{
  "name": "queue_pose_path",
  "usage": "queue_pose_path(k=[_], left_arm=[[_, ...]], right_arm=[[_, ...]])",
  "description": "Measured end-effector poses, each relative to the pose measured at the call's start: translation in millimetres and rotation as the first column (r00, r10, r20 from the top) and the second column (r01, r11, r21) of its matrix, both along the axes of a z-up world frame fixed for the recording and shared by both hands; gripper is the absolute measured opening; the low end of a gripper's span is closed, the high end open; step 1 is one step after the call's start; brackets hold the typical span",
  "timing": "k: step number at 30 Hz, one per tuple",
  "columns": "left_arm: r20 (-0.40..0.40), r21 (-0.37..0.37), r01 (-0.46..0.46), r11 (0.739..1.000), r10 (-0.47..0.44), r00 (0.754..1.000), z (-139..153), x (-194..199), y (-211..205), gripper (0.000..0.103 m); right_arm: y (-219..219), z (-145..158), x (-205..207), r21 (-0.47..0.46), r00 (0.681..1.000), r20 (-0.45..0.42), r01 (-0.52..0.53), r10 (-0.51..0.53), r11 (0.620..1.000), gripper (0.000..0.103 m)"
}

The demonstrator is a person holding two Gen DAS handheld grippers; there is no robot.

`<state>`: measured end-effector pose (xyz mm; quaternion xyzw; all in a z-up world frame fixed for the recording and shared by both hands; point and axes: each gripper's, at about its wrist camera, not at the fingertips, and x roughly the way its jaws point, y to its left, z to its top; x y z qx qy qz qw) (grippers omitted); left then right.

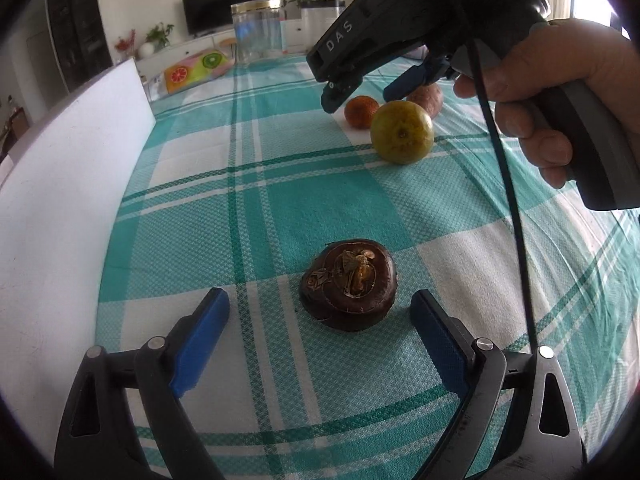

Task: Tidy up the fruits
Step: 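Grasp the tangerine with the right gripper while the left gripper holds the mangosteen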

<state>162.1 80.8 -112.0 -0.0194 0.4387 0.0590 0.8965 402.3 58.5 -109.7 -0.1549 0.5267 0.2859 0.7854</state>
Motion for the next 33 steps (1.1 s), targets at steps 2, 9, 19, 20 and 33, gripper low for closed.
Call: queue_pose_path(k=[2,9,19,20,33], left_arm=[[0.000,0.000,0.000,1.000,0.000,1.000,0.0,0.0,0.1,0.094],[0.000,0.000,0.000,1.000,0.000,1.000,-0.1,0.1,-0.3,0.094],[0.000,0.000,0.000,1.000,0.000,1.000,0.0,0.4,-0.8,0.094],[0.000,0.000,0.000,1.000,0.000,1.000,0.1,0.5,-0.7,0.094],[0.000,0.001,-0.001,1.000,0.001,1.000,0.2,0.8,-1.6,0.094]], right_arm=[[1.9,-11.1,-1.4,-0.047,1.000,-0.015,-0.006,0.005,0.999,0.031],[-44.9,34.9,-28.4,0.143,0.995,0.090,0.034,-0.047,0.989,0.031],[-169.5,3.3,-136.5,0.131,0.996,-0.014,0.095,-0.094,0.987,0.031],[-177.8,-4.6,-149.6,0.121,0.994,-0.004,0.109,-0.109,0.987,0.031],[-188.4,-18.5,-215.6,0.171,0.952,0.232,0.160,-0.197,0.972,0.069]])
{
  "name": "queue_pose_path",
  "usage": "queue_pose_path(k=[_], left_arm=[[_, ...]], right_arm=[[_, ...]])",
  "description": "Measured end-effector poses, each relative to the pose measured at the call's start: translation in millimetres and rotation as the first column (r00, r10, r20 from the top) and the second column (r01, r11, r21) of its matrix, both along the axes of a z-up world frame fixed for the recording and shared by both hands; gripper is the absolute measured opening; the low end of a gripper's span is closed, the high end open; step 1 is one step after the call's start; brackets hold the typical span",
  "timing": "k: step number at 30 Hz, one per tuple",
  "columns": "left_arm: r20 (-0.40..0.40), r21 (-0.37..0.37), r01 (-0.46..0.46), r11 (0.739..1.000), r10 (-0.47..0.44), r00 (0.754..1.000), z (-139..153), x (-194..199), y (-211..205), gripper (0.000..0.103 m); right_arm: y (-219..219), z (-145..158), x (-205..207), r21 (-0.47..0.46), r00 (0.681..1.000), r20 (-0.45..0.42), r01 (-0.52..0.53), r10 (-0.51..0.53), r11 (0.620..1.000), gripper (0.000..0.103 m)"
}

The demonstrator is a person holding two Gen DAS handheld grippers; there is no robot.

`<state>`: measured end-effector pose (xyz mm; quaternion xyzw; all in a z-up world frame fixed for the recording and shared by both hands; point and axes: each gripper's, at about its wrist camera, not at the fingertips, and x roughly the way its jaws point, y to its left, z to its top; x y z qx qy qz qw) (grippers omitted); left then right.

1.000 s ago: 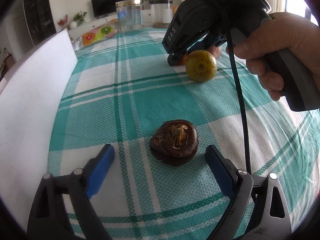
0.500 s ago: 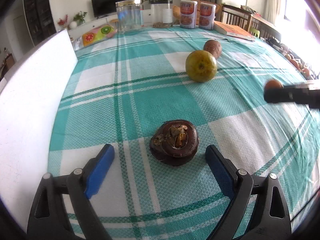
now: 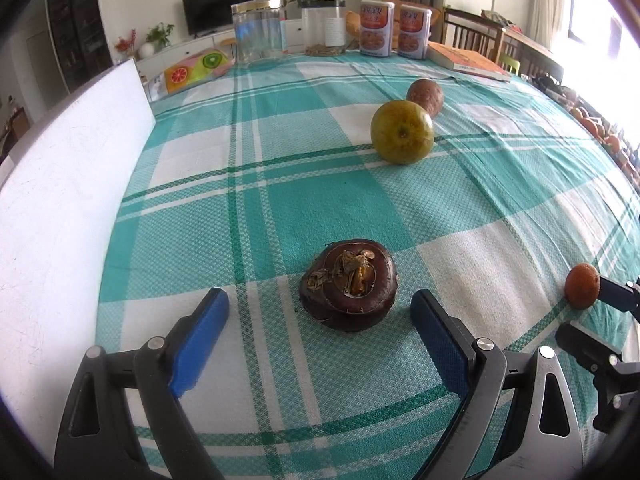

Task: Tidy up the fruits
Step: 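Grasp the tangerine with the right gripper while the left gripper holds the mangosteen, then carry both fruits over the box and open both grippers to release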

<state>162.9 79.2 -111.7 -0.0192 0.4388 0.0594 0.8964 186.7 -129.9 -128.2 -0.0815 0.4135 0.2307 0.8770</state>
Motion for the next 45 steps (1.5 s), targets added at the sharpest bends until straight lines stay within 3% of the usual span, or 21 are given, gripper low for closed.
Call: queue_pose_path(k=[8,13,17,18,19,20,21,24,27,32,36,39,42,45], left_arm=[[0.003,-0.014,0.003,1.000,-0.003,1.000,0.5,-0.7,0.7,0.093],[0.027,-0.214,0.035,0.976,-0.030,0.999,8.0,-5.1,15.6,0.092],[0.018,-0.099,0.058,0.993,-0.056,0.998,8.0,2.0,-0.8,0.089],[0.019,-0.096,0.061,0.994,-0.060,0.998,8.4,1.6,-2.9,0.074],[0.008,-0.097,0.060,0.994,-0.060,0.998,8.1,1.4,-4.5,0.048],[0.004,-0.087,0.061,0.994,-0.061,0.998,8.9,0.5,-5.5,0.046],[0.008,-0.091,0.062,0.994,-0.061,0.998,11.0,-2.5,-5.4,0.046],[0.023,-0.158,0.064,0.985,-0.061,0.998,27.5,-21.1,-0.3,0.046],[0.063,-0.272,0.117,0.955,-0.104,0.993,60.4,-55.2,0.6,0.046],[0.142,-0.307,0.166,0.937,-0.128,0.982,115.1,-111.1,14.8,0.046],[0.194,-0.353,0.086,0.932,-0.017,0.981,150.4,-149.6,63.6,0.046],[0.202,-0.317,-0.037,0.948,0.106,0.974,165.1,-171.3,111.3,0.046],[0.172,-0.264,-0.190,0.946,0.239,0.956,160.3,-185.8,160.5,0.046],[0.100,-0.201,-0.353,0.914,0.377,0.921,137.6,-198.0,203.2,0.046]], right_arm=[[-5.3,0.9,-1.4,0.032,1.000,0.000,0.019,-0.019,0.999,0.070],[-16.9,5.4,1.9,0.081,0.998,-0.002,0.056,-0.056,0.995,0.070],[-16.7,5.8,14.3,0.112,0.996,-0.047,0.082,-0.077,0.990,0.069],[-14.1,5.3,15.6,0.114,0.996,-0.055,0.076,-0.070,0.991,0.066],[-10.2,3.8,16.6,0.104,0.996,-0.068,0.061,-0.055,0.993,0.050],[-7.2,2.3,16.1,0.079,0.996,-0.071,0.061,-0.055,0.995,0.037],[-7.6,3.5,13.3,0.080,0.996,-0.062,0.063,-0.058,0.995,0.032],[-16.1,9.1,4.6,0.143,0.992,-0.092,0.099,-0.086,0.985,0.031],[-11.9,24.7,-7.3,0.202,0.993,-0.105,0.077,-0.057,0.976,0.031],[28.2,73.0,-32.0,0.273,0.997,-0.034,-0.055,0.067,0.961,0.031],[78.0,110.2,-56.5,0.330,0.978,0.013,-0.199,0.207,0.923,0.031],[126.5,127.1,-77.8,0.355,0.938,0.017,-0.329,0.346,0.875,0.031],[177.6,132.3,-99.3,0.367,0.880,-0.001,-0.441,0.474,0.819,0.031],[225.1,125.2,-122.8,0.347,0.816,-0.029,-0.534,0.578,0.771,0.031]])
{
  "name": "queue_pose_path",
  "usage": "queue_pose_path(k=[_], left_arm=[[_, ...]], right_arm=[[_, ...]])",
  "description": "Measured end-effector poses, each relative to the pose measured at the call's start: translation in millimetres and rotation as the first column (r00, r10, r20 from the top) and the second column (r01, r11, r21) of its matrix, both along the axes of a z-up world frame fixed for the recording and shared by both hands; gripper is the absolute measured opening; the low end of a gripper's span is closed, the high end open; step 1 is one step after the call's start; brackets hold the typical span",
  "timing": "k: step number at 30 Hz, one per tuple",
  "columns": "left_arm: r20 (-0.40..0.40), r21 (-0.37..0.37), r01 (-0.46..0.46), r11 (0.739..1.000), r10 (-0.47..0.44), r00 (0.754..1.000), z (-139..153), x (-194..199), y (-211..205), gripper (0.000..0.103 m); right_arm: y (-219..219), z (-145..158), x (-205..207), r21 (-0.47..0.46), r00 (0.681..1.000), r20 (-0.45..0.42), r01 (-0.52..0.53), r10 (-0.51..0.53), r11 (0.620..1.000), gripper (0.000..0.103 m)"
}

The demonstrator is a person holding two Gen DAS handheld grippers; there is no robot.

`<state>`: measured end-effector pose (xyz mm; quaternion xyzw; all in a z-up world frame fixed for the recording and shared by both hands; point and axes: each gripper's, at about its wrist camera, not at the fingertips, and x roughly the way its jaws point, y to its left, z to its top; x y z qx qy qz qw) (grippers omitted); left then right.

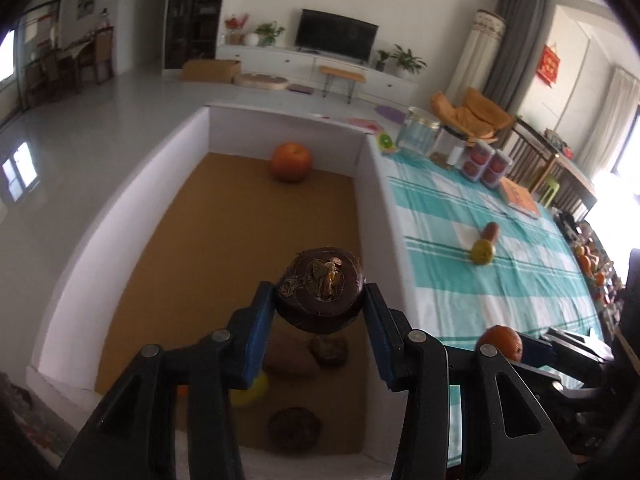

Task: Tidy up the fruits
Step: 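Carry both fruits over the box and open both grippers to release, then bring both tools back over the table toward the yellow fruit and sweet potato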

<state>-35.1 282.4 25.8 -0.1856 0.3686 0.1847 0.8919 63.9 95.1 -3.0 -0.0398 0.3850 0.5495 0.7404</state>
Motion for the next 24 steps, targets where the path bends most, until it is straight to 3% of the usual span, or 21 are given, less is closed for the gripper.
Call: queue_pose_path(k=[5,6,7,9,10,11,15,19,24], left_arm=[[-0.124,0.023,-0.155,0.988,0.157,0.980,-40.5,-16.1,39.5,0.047],[-0.137,0.025,-0.173,0.985,0.175,0.975,-45.0,-17.2,42.3,0.049],[-0.141,0.029,-0.186,0.982,0.188,0.972,-47.7,-17.8,43.6,0.058],[-0.134,0.044,-0.211,0.976,0.216,0.967,-48.1,-16.7,41.6,0.077],[-0.118,0.052,-0.222,0.974,0.227,0.967,-45.7,-15.9,39.6,0.079],[-0.102,0.056,-0.226,0.973,0.231,0.968,-42.8,-13.3,35.9,0.079],[-0.049,0.039,-0.187,0.982,0.188,0.981,-31.9,3.2,21.4,0.079],[0.017,0.041,-0.070,0.997,0.070,0.997,-14.3,21.7,-19.0,0.079],[0.068,0.056,0.144,0.988,-0.148,0.987,2.7,47.9,-88.4,0.084]], right_arm=[[49.9,-25.4,-29.4,-0.096,0.993,0.018,-0.118,0.120,0.988,0.032],[55.3,-29.8,-32.5,-0.115,0.991,0.019,-0.128,0.131,0.985,0.032],[58.0,-32.6,-34.2,-0.126,0.991,0.020,-0.131,0.134,0.983,0.035],[52.4,-32.5,-34.0,-0.111,0.992,0.038,-0.116,0.121,0.987,0.056],[45.5,-29.9,-32.6,-0.091,0.993,0.059,-0.094,0.100,0.991,0.072],[36.2,-26.7,-29.8,-0.070,0.994,0.085,-0.065,0.071,0.995,0.081],[-7.5,-16.9,-7.5,-0.018,0.980,0.187,0.075,-0.070,0.997,0.088],[-68.0,-32.2,33.6,-0.037,0.917,0.290,0.298,-0.275,0.954,0.099],[-154.4,-75.8,99.7,-0.124,0.801,0.313,0.567,-0.510,0.814,0.099]])
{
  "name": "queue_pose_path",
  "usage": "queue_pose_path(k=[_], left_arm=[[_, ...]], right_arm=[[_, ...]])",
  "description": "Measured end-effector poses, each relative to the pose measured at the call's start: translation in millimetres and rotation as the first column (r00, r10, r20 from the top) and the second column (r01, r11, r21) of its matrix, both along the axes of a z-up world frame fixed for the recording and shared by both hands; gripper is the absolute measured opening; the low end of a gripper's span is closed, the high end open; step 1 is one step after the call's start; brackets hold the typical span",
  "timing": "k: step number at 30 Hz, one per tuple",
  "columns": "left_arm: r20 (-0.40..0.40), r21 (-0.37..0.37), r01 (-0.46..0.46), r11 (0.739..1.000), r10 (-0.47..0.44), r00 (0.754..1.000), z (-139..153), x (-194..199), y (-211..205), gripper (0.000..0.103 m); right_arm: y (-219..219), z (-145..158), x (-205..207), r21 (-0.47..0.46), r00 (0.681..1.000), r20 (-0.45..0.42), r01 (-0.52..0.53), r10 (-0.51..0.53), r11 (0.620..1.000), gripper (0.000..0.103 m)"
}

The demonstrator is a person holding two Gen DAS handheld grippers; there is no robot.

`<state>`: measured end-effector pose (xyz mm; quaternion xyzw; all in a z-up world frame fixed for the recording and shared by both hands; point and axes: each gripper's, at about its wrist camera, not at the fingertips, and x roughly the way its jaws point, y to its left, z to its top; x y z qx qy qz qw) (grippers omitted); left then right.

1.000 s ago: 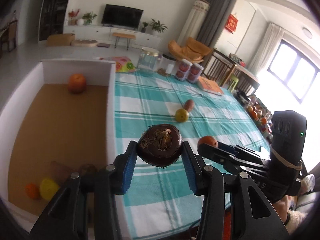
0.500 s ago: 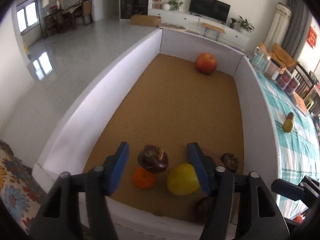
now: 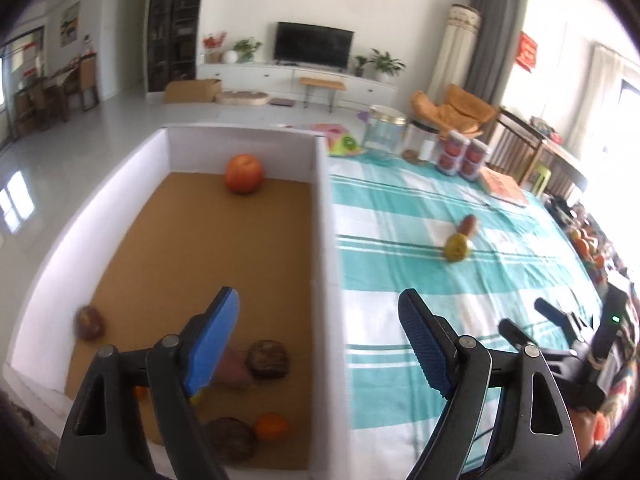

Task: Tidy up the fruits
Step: 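Bring both tools back over the table toward the yellow fruit and sweet potato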

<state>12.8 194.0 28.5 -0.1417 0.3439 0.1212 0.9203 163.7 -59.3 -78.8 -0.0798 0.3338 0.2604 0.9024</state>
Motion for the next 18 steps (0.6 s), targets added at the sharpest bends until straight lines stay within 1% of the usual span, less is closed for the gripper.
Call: queue_pose_path(k=[2,4,6,8,10,12,15,18], left_arm=[[0.003,-0.021,0.098,0.995,-0.098,0.995,0.6,9.5,-29.2,0.085],[-0.017,-0.035,0.187,0.982,-0.187,0.982,-4.9,21.9,-57.8,0.085],[-0.051,-0.038,0.259,0.965,-0.261,0.964,-14.9,34.6,-85.4,0.085],[-0.088,-0.033,0.313,0.949,-0.315,0.945,-29.6,46.8,-108.3,0.085],[-0.134,-0.029,0.339,0.940,-0.340,0.931,-47.2,59.7,-124.5,0.085],[-0.179,-0.030,0.343,0.939,-0.343,0.922,-67.4,72.3,-134.7,0.085],[-0.221,-0.025,0.325,0.945,-0.322,0.920,-91.6,81.3,-140.8,0.085],[-0.247,-0.005,0.309,0.951,-0.301,0.921,-110.8,88.9,-142.0,0.085]], right_arm=[[-31.3,-16.0,18.6,-0.036,0.994,-0.018,0.103,-0.103,0.994,0.099],[-60.8,-25.4,28.2,-0.075,0.982,-0.028,0.184,-0.186,0.980,0.099],[-80.9,-33.2,34.0,-0.103,0.970,-0.028,0.237,-0.241,0.966,0.099],[-95.7,-35.2,36.3,-0.097,0.957,-0.042,0.283,-0.288,0.954,0.099],[-103.4,-33.8,32.7,-0.066,0.955,-0.053,0.288,-0.292,0.955,0.099],[-101.5,-32.9,25.9,-0.079,0.955,-0.031,0.292,-0.295,0.953,0.099],[-96.8,-37.8,28.3,-0.102,0.957,-0.050,0.281,-0.287,0.954,0.099],[-97.4,-39.9,30.1,-0.097,0.955,-0.061,0.284,-0.290,0.954,0.099]])
